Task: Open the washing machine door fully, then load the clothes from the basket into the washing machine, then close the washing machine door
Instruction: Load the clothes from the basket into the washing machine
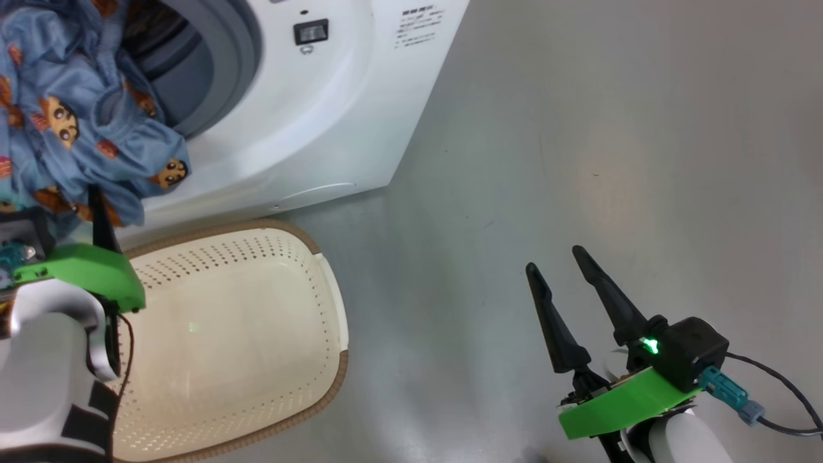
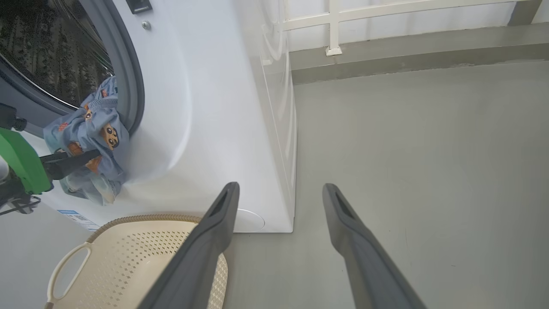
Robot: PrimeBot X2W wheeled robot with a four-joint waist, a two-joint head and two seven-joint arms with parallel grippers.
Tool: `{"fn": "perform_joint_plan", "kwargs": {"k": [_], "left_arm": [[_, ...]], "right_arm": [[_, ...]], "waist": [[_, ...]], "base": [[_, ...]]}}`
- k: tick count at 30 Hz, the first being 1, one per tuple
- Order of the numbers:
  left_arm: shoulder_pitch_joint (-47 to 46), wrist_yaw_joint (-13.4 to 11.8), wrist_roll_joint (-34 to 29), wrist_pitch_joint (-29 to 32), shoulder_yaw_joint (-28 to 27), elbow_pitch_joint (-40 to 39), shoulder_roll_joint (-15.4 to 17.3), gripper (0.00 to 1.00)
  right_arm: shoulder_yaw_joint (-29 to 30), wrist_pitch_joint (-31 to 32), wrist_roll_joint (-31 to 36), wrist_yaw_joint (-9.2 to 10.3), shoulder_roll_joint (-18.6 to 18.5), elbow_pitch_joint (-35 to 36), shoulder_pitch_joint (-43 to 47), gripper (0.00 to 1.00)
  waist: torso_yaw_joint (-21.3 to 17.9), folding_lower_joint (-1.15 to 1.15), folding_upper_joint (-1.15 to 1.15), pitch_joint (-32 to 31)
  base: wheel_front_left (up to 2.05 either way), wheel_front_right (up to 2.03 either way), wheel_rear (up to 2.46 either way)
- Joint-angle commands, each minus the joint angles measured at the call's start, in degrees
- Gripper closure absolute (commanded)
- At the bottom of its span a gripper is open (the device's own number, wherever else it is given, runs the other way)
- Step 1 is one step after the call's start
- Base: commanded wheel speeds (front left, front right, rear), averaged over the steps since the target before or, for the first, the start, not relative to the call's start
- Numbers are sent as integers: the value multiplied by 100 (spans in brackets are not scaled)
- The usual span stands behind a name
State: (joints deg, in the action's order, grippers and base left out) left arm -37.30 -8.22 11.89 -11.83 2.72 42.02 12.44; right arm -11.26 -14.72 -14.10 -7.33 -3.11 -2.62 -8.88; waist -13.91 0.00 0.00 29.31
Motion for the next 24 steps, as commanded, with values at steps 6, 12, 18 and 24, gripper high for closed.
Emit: {"fn": "perform_joint_plan", "kwargs": {"k": [6, 12, 18, 24], "left_arm": [[-519, -11, -57, -233, -120, 383, 278, 0], [-646, 62, 21, -302, -134, 503, 169, 100], [-416, 375, 303, -258, -174, 354, -17, 100], [-244, 814, 463, 392, 30, -502, -51, 100]], "right_arm": [[-201, -28, -4, -16, 20, 99, -59, 0], [-151, -28, 8, -16, 21, 94, -49, 0], [-104, -28, -14, -16, 22, 86, 14, 0], [-104, -28, -19, -16, 23, 81, 61, 0]], "waist": [[-84, 0, 0, 66], [-60, 0, 0, 65], [45, 0, 0, -56], [154, 0, 0, -170]], "base": [[0, 0, 0], [0, 0, 0], [0, 0, 0], [0, 0, 0]]}}
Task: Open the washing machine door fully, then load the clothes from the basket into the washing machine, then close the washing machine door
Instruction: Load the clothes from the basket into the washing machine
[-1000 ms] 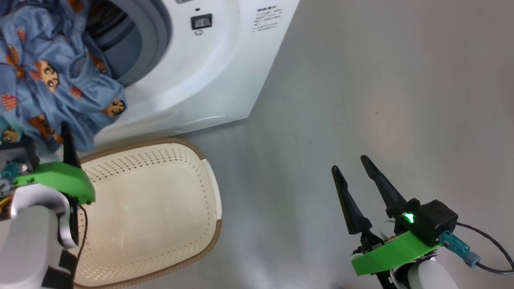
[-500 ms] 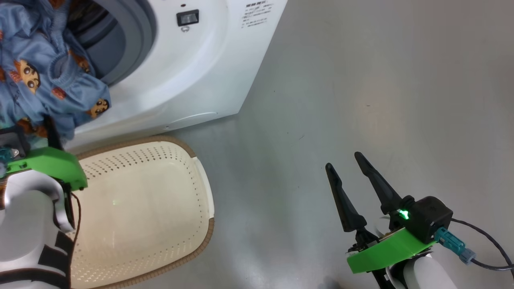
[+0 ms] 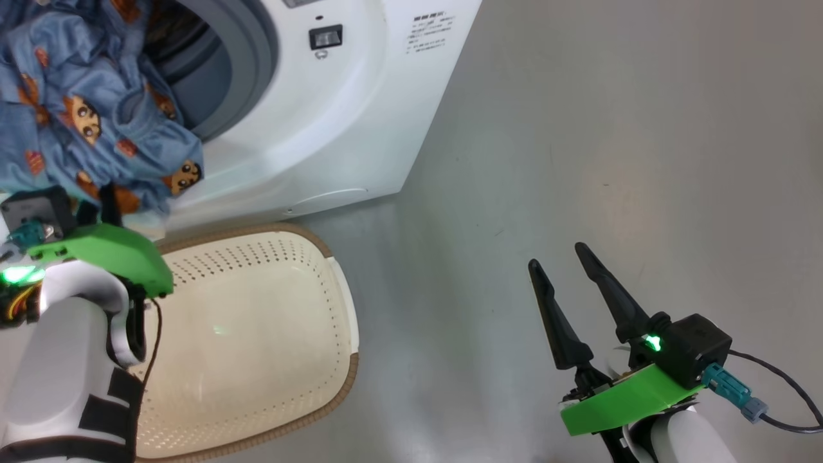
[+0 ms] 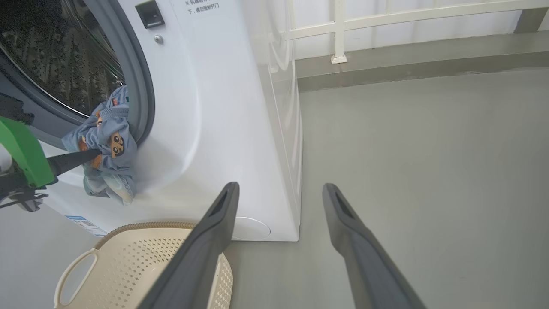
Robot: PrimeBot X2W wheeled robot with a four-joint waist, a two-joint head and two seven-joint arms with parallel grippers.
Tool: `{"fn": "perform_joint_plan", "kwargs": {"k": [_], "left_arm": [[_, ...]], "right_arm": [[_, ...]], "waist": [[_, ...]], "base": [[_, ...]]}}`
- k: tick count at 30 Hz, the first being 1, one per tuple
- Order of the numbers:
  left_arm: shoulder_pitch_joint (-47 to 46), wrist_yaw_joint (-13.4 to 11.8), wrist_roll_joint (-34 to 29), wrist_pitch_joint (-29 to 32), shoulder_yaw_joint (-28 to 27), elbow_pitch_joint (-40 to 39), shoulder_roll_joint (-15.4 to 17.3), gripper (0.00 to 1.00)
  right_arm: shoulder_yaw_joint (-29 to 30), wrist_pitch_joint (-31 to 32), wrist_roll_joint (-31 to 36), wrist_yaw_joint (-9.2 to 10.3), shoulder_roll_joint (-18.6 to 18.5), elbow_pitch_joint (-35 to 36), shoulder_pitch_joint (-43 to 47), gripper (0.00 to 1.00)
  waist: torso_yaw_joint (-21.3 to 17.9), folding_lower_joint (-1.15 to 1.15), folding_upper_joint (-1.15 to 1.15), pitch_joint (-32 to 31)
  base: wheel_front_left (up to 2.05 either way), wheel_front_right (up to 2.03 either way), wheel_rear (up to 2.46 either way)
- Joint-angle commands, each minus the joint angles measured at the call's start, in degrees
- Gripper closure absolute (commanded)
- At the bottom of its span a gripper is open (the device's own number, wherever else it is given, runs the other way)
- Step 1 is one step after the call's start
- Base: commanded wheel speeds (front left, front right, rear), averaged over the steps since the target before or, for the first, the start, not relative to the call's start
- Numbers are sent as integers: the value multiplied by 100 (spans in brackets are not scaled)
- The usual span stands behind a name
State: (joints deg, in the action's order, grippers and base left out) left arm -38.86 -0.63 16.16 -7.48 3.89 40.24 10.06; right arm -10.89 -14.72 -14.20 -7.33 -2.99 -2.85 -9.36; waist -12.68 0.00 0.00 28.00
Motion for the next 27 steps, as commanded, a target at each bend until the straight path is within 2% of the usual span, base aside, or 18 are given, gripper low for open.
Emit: {"fn": "perform_joint_plan", "kwargs": {"k": [1, 4, 7, 11, 16, 19, 27], "left_arm": [[-77, 96, 65, 74, -70, -539, 199, 100], [-58, 83, 133, 379, -63, -1226, 213, 100], [-123, -41, 144, 610, -88, -1784, 240, 100], [-495, -193, 282, 712, -260, -1947, 235, 100], [-1193, -415, 102, 325, -398, -1222, 475, 100], [-1454, -410, 81, 168, -438, -774, 585, 100], [-2470, -454, -174, -407, -476, 870, 1266, 100]], "right_arm": [[-150, -28, -16, -16, 11, 99, 109, 0], [-200, -28, -54, -16, 11, 84, 105, 0], [-284, -28, -118, -16, 11, 67, 101, 0], [-398, -28, -206, -16, 11, 36, 109, 0], [-534, -28, -266, -16, 11, -10, 136, 0], [-580, -28, -272, -16, 11, -26, 173, 0], [-775, -28, -250, -16, 11, -93, 379, 0]], "waist": [[34, 0, 0, -54], [8, 0, 0, -97], [-78, 0, 0, -123], [-274, 0, 0, -124], [-640, 0, 0, -93], [-796, 0, 0, -70], [-1263, 0, 0, 90]], "base": [[0, 0, 0], [0, 0, 0], [0, 0, 0], [0, 0, 0], [0, 0, 0], [0, 0, 0], [0, 0, 0]]}}
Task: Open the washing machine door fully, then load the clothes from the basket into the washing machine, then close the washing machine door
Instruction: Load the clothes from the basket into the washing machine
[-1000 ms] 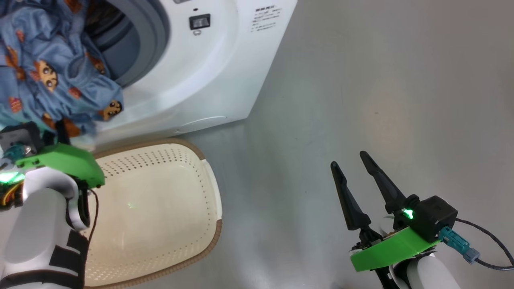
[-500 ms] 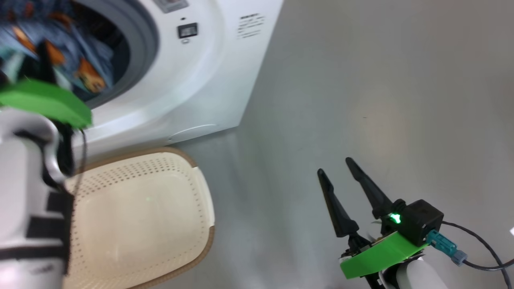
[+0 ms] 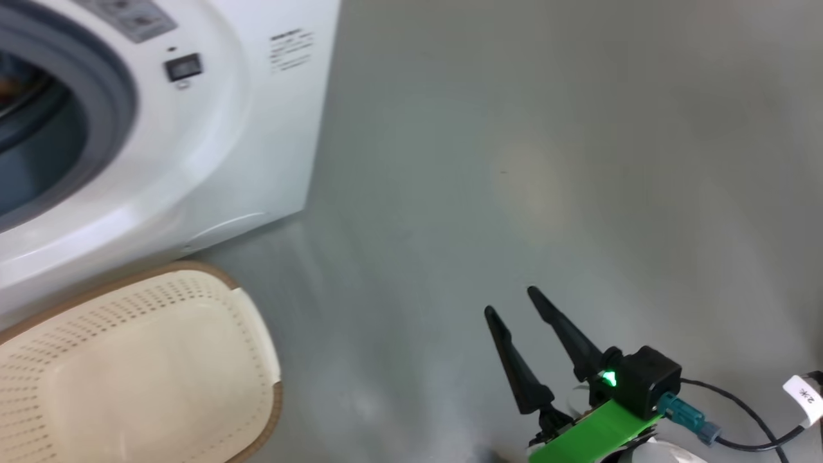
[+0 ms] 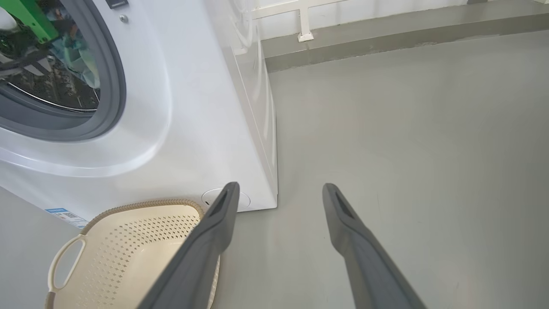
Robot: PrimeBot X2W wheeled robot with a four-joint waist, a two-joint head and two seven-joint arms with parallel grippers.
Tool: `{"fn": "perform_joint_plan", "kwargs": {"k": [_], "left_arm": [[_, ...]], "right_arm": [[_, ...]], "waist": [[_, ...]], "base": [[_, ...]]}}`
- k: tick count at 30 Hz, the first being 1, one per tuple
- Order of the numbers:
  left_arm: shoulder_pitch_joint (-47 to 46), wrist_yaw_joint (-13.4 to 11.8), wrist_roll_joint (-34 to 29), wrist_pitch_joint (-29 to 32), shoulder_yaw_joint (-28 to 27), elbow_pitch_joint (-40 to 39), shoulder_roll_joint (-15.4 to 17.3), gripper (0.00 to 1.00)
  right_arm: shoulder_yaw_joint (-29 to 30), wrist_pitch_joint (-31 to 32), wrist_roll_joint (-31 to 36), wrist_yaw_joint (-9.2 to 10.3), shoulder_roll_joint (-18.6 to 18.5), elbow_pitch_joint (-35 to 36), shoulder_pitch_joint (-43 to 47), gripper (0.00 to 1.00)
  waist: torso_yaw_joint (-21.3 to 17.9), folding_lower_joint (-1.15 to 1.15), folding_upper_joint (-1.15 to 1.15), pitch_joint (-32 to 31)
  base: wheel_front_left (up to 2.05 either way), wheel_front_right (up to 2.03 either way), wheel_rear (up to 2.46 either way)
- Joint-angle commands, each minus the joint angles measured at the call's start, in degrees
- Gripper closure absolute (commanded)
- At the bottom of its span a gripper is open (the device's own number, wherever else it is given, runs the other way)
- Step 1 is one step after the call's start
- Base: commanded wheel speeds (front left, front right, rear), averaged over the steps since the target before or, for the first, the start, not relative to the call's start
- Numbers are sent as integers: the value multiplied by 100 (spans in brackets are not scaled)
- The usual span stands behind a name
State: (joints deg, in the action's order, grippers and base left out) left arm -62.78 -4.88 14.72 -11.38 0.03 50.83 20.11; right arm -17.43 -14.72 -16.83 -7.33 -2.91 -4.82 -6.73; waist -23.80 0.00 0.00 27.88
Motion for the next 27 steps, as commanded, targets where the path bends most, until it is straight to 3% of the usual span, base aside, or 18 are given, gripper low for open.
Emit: {"fn": "perform_joint_plan", "kwargs": {"k": [1, 9, 18, 19, 21, 22, 27], "left_arm": [[-204, -57, -56, -79, -99, -49, 339, 100], [-906, -347, -396, -349, -6, 486, 796, 100], [-1275, -212, -673, 226, 401, 1518, 942, 100], [-1321, -181, -679, 301, 430, 1599, 939, 90], [-1389, -117, -689, 406, 488, 1729, 916, 54], [-1412, -95, -696, 462, 517, 1791, 895, 2], [-1443, -220, -617, 246, 507, 1901, 736, 0]], "right_arm": [[-146, -28, 15, -16, 3, 99, 141, 0], [-234, -28, -29, -16, 3, 137, 297, 0], [-417, -28, -126, -16, 3, 112, 291, 0], [-434, -28, -133, -16, 3, 104, 289, 0], [-446, -28, -151, -16, 3, 95, 281, 0], [-441, -28, -160, -16, 3, 91, 275, 0], [-350, -28, -187, -16, 3, 90, 269, 0]], "waist": [[-193, 0, 0, 126], [-410, 0, 0, 319], [-462, 0, 0, 379], [-460, 0, 0, 381], [-449, 0, 0, 382], [-439, 0, 0, 377], [-312, 0, 0, 265]], "base": [[0, 0, 0], [0, 0, 0], [0, 0, 0], [0, 0, 0], [0, 0, 0], [0, 0, 0], [0, 0, 0]]}}
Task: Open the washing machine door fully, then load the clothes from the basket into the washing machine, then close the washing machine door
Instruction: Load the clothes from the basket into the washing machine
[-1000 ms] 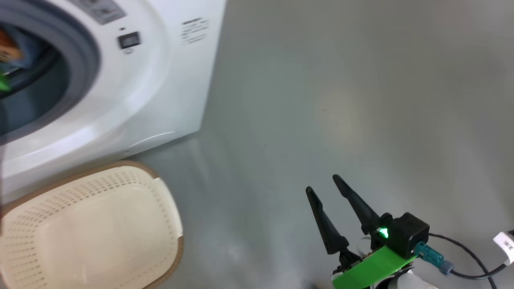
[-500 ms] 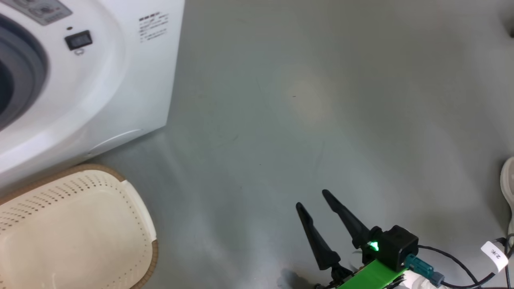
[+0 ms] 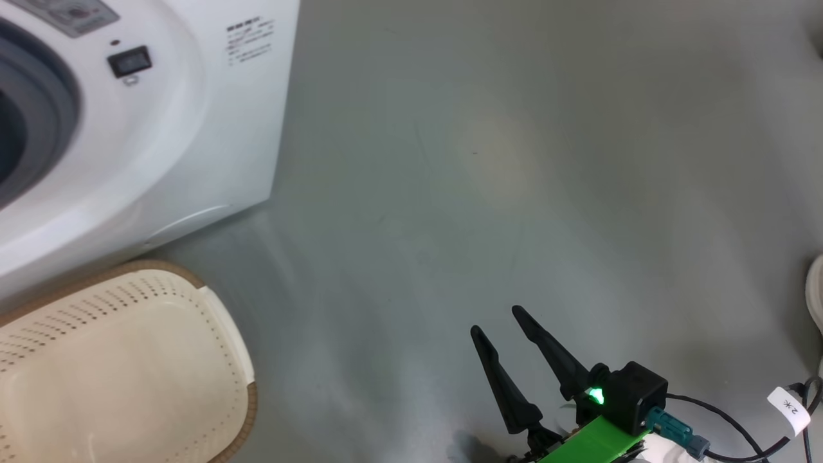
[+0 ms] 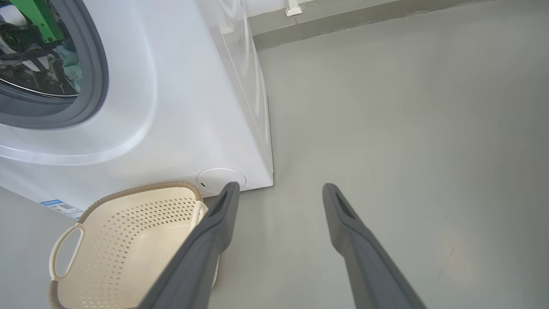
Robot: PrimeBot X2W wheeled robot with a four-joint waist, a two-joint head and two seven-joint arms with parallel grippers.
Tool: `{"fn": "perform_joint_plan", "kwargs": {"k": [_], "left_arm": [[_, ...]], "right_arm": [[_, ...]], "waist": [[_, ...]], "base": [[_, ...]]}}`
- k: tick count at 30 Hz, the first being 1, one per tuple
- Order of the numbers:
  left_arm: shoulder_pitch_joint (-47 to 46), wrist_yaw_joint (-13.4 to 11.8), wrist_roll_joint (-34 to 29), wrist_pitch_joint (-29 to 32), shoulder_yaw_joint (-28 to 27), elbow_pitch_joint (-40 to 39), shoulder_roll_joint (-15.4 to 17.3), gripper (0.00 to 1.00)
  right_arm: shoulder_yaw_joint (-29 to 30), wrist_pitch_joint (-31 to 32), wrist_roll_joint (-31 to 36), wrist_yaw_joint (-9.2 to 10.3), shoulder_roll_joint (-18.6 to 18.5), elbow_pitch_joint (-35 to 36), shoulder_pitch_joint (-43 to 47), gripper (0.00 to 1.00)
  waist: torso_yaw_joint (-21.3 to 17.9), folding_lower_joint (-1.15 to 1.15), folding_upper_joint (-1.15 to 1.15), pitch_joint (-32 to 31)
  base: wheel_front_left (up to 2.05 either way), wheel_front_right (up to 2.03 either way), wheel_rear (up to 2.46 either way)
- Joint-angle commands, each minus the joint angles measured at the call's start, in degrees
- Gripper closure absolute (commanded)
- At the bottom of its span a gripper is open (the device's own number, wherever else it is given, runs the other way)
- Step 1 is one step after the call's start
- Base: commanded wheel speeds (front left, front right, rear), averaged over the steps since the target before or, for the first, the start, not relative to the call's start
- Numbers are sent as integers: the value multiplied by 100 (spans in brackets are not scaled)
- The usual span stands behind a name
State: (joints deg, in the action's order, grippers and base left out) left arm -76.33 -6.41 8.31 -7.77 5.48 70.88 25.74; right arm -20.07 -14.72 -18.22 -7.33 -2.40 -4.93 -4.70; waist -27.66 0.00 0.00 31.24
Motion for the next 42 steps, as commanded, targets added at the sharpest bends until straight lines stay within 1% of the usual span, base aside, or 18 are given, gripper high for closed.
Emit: {"fn": "perform_joint_plan", "kwargs": {"k": [1, 5, 7, 8, 10, 11, 14, 21, 23, 28, 36, 42], "left_arm": [[-69, -82, 42, -167, -40, -82, 138, 0], [63, -86, 160, -344, -82, 3, -19, 0], [171, 7, 337, -372, -197, 57, -142, 0], [171, 7, 337, -372, -197, 57, -142, 0], [395, 28, 406, -421, -201, 124, -285, 0], [395, 28, 406, -421, -201, 124, -285, 0], [605, 11, 516, -519, -261, 153, -418, 0], [1075, 13, 776, -703, -428, -41, -806, 0], [1252, 15, 762, -714, -400, -127, -885, 0], [1723, 38, 787, -720, -411, -524, -1096, 0], [2610, 89, 789, -722, -492, -1477, -1457, 0], [3498, 216, 671, -722, -413, -2183, -1784, 0]], "right_arm": [[-74, -28, -44, -16, -48, 101, 63, 0], [16, -28, 18, -16, -48, 87, 50, 0], [60, -28, 62, -16, -48, 74, 43, 0], [60, -28, 62, -16, -48, 74, 43, 0], [99, -28, 114, -16, -48, 52, 40, 0], [99, -28, 114, -16, -48, 52, 40, 0], [116, -28, 147, -16, -48, 18, 33, 0], [185, -28, 144, -16, -96, -44, 45, 0], [200, -28, 137, -16, -112, -64, 58, 0], [282, -28, 117, -16, -142, -80, 69, 0], [493, -28, 130, -16, -190, -46, 64, 0], [643, -28, 175, -16, -252, -12, 62, 0]], "waist": [[104, 0, 0, -102], [254, 0, 0, -252], [341, 0, 0, -350], [341, 0, 0, -350], [484, 0, 0, -518], [484, 0, 0, -518], [611, 0, 0, -703], [903, 0, 0, -1080], [973, 0, 0, -1183], [1153, 0, 0, -1386], [1410, 0, 0, -1653], [1573, 0, 0, -1914]], "base": [[0, 0, 0], [0, 0, 0], [0, 0, 0], [0, 0, 0], [0, 0, 0], [0, 0, 0], [0, 0, 0], [0, 0, 0], [0, 0, 0], [0, 0, 0], [0, 0, 0], [0, 0, 0]]}}
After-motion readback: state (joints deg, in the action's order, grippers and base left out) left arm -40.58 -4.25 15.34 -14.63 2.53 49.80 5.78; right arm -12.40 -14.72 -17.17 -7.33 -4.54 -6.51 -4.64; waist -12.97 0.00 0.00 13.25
